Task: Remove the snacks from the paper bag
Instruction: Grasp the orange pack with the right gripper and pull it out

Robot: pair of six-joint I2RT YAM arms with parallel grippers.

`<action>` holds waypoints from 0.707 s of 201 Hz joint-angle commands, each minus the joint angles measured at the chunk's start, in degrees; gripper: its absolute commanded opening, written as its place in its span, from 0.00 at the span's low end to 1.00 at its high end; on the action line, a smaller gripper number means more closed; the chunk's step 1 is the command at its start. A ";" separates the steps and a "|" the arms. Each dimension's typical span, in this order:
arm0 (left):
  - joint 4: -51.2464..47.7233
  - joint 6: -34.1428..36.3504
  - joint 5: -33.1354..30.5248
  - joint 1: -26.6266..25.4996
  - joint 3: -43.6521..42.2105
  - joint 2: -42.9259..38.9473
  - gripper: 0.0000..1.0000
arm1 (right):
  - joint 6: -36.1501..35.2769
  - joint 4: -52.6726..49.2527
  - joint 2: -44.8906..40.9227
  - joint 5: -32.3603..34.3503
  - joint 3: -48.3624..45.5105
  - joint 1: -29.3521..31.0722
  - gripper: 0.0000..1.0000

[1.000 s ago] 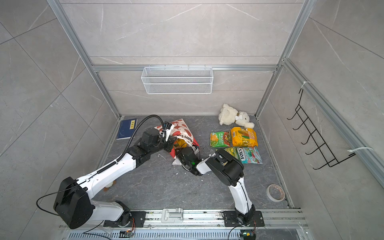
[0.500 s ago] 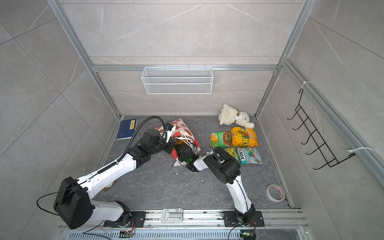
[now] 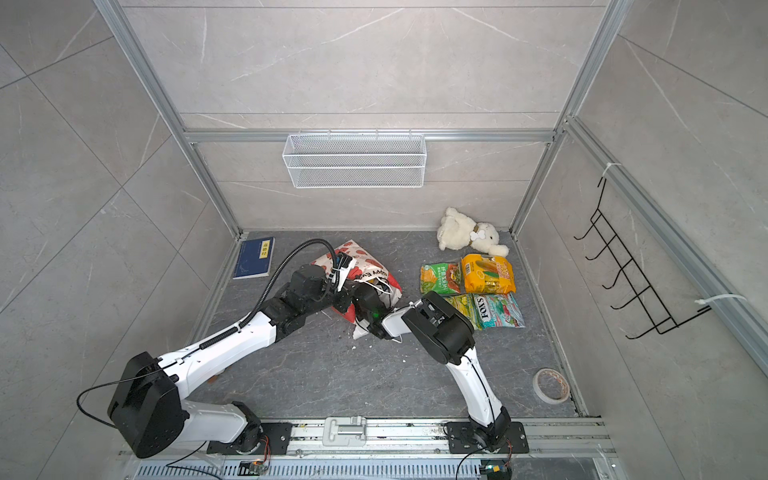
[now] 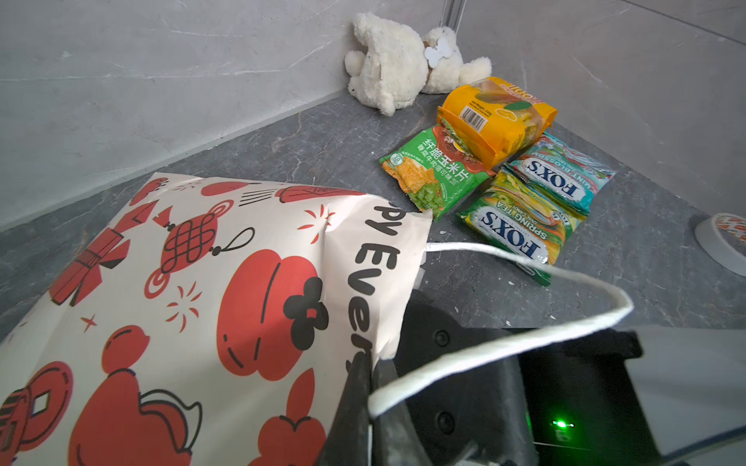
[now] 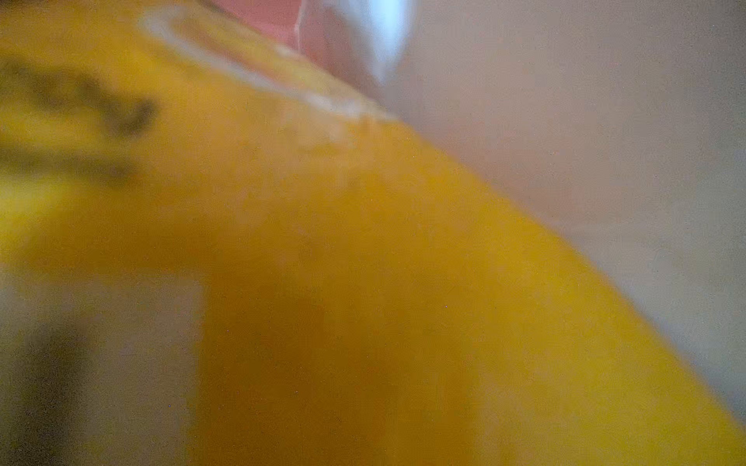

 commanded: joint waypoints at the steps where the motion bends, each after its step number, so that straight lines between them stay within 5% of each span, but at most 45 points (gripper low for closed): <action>1: 2.86 1.33 -6.65 0.02 -0.96 -1.98 0.00 | -2.77 -2.99 -4.23 -0.22 -3.09 0.18 0.00; 94: 1.67 2.02 -12.62 1.28 -1.26 -1.55 0.00 | -5.75 -2.70 -17.52 -1.67 -17.20 -0.02 0.00; 142: 1.18 0.95 -14.02 2.35 -0.27 -1.53 0.00 | -13.15 -8.72 -28.61 -0.85 -22.53 -0.02 0.00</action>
